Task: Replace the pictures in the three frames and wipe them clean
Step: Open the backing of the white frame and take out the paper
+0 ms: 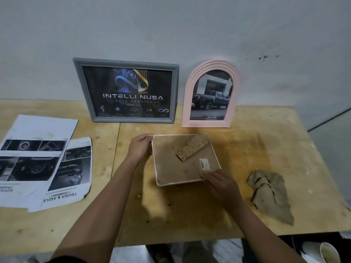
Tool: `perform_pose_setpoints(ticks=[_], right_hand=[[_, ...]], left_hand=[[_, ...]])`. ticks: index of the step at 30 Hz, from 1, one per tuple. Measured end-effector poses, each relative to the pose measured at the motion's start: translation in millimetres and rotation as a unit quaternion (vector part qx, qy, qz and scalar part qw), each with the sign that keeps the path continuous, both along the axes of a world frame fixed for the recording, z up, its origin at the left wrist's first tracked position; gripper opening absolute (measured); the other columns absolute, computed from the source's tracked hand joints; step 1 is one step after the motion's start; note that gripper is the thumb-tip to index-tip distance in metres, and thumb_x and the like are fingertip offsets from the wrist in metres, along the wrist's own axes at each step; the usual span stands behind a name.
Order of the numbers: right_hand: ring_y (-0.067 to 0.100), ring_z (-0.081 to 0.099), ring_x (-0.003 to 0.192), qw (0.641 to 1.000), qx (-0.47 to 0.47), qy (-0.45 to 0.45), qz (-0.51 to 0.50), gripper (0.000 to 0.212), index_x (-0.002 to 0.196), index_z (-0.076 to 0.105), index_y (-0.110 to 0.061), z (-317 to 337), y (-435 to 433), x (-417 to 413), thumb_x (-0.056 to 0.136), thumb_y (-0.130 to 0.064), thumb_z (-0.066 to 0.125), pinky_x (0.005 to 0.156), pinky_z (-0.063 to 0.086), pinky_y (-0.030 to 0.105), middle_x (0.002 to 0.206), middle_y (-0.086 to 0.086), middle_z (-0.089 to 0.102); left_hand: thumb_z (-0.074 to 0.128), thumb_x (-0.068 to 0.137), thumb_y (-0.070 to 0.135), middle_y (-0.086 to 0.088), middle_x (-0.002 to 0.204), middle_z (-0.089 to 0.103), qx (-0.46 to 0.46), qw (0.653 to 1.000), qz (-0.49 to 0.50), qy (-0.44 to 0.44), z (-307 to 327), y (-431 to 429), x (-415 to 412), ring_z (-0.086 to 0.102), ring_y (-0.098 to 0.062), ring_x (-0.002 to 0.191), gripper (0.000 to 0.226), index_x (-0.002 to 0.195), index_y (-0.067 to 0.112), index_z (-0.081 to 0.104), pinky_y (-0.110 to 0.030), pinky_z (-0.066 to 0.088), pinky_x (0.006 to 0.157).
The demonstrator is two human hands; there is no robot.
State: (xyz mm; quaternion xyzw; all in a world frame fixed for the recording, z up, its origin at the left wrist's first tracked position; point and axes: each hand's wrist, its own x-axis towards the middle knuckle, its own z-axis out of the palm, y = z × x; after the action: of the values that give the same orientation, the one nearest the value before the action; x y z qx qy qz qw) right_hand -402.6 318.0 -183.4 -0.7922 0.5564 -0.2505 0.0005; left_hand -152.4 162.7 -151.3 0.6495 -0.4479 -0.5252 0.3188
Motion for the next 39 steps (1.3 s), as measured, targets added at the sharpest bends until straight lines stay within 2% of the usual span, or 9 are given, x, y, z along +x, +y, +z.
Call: perform_pose_setpoints(ticks=[2, 7, 18, 23, 28, 30, 33, 35, 39], right_hand=[[0.023, 0.065, 0.072, 0.999, -0.015, 0.031, 0.013, 0.015, 0.086, 0.072, -0.008, -5.2, -2.1, -1.0, 0.084, -0.014, 0.059, 0.057, 0.055, 0.031, 0.085, 0.006, 0.071], [0.022, 0.064, 0.066, 0.997, -0.038, 0.056, 0.025, 0.015, 0.082, 0.074, -0.009, -15.1, -0.3, -3.2, 0.082, -0.015, 0.060, 0.054, 0.052, 0.027, 0.081, 0.005, 0.072], [0.017, 0.057, 0.084, 0.999, 0.023, 0.033, 0.003, 0.020, 0.093, 0.073, -0.013, -28.1, 25.3, 2.2, 0.085, -0.019, 0.056, 0.066, 0.051, 0.028, 0.093, 0.002, 0.072], [0.014, 0.061, 0.084, 0.996, 0.076, -0.030, -0.025, 0.018, 0.089, 0.073, -0.017, -21.5, 25.7, 4.9, 0.082, -0.025, 0.059, 0.069, 0.049, 0.027, 0.092, -0.002, 0.072], [0.013, 0.056, 0.078, 0.981, 0.155, -0.119, 0.004, 0.021, 0.084, 0.070, -0.012, 1.5, -22.5, 32.9, 0.084, -0.025, 0.053, 0.068, 0.048, 0.029, 0.082, 0.001, 0.068], [0.018, 0.057, 0.081, 0.971, 0.196, -0.137, -0.004, 0.027, 0.089, 0.070, -0.012, 11.0, -52.0, 55.7, 0.085, -0.028, 0.049, 0.072, 0.045, 0.030, 0.086, 0.002, 0.068], [0.025, 0.052, 0.101, 0.959, 0.266, -0.093, -0.007, 0.030, 0.114, 0.061, -0.011, 22.0, -88.9, 87.2, 0.088, -0.018, 0.046, 0.084, 0.039, 0.032, 0.111, 0.007, 0.059], [0.023, 0.042, 0.113, 0.949, 0.312, -0.044, -0.003, 0.039, 0.130, 0.048, -0.016, 24.2, -107.1, 97.7, 0.090, -0.017, 0.046, 0.093, 0.036, 0.034, 0.128, 0.005, 0.045], [0.027, 0.038, 0.114, 0.940, 0.327, 0.094, 0.020, 0.037, 0.123, 0.043, -0.019, 24.2, -131.7, 109.2, 0.087, -0.027, 0.047, 0.090, 0.042, 0.041, 0.127, 0.007, 0.036]], left_hand=[[0.050, 0.095, 0.021, -0.001, 0.097, 0.066, 0.003, 1.000, -0.003, -0.027, -9.2, -1.4, -3.5, 0.058, -0.011, 0.085, 0.023, 0.104, 0.012, 0.069, -0.021, 0.043, 0.070], [0.051, 0.093, 0.018, -0.006, 0.097, 0.070, -0.014, 0.996, 0.002, -0.084, -25.1, -5.5, -13.8, 0.060, -0.016, 0.089, 0.024, 0.099, 0.006, 0.071, -0.022, 0.041, 0.076], [0.053, 0.093, 0.020, -0.009, 0.096, 0.067, -0.051, 0.996, 0.056, -0.045, -40.2, 7.3, -31.9, 0.061, -0.023, 0.089, 0.017, 0.094, 0.016, 0.070, -0.033, 0.049, 0.080], [0.049, 0.095, 0.016, -0.001, 0.115, 0.050, -0.108, 0.988, 0.019, -0.104, -33.6, 15.5, -31.6, 0.048, -0.012, 0.104, 0.027, 0.118, 0.008, 0.061, -0.016, 0.035, 0.089], [0.050, 0.095, 0.019, -0.001, 0.117, 0.051, -0.100, 0.985, 0.040, -0.139, -34.1, 54.1, -12.9, 0.051, -0.015, 0.106, 0.031, 0.124, 0.013, 0.058, -0.027, 0.041, 0.095], [0.051, 0.095, 0.019, -0.002, 0.111, 0.054, -0.109, 0.980, 0.021, -0.164, -35.6, 76.1, -6.4, 0.053, -0.015, 0.102, 0.030, 0.123, 0.013, 0.059, -0.021, 0.040, 0.089], [0.053, 0.094, 0.015, -0.001, 0.102, 0.058, -0.116, 0.981, 0.001, -0.157, -34.9, 98.5, -1.0, 0.055, -0.010, 0.093, 0.028, 0.120, 0.010, 0.062, -0.003, 0.036, 0.075], [0.053, 0.093, 0.013, 0.000, 0.096, 0.059, -0.123, 0.981, -0.024, -0.146, -31.7, 106.3, -2.3, 0.052, -0.002, 0.087, 0.027, 0.117, 0.013, 0.064, -0.001, 0.036, 0.072], [0.055, 0.091, 0.011, -0.001, 0.089, 0.060, -0.128, 0.981, -0.032, -0.142, -30.4, 107.6, -1.6, 0.054, -0.010, 0.082, 0.025, 0.110, 0.018, 0.069, -0.005, 0.037, 0.069]])
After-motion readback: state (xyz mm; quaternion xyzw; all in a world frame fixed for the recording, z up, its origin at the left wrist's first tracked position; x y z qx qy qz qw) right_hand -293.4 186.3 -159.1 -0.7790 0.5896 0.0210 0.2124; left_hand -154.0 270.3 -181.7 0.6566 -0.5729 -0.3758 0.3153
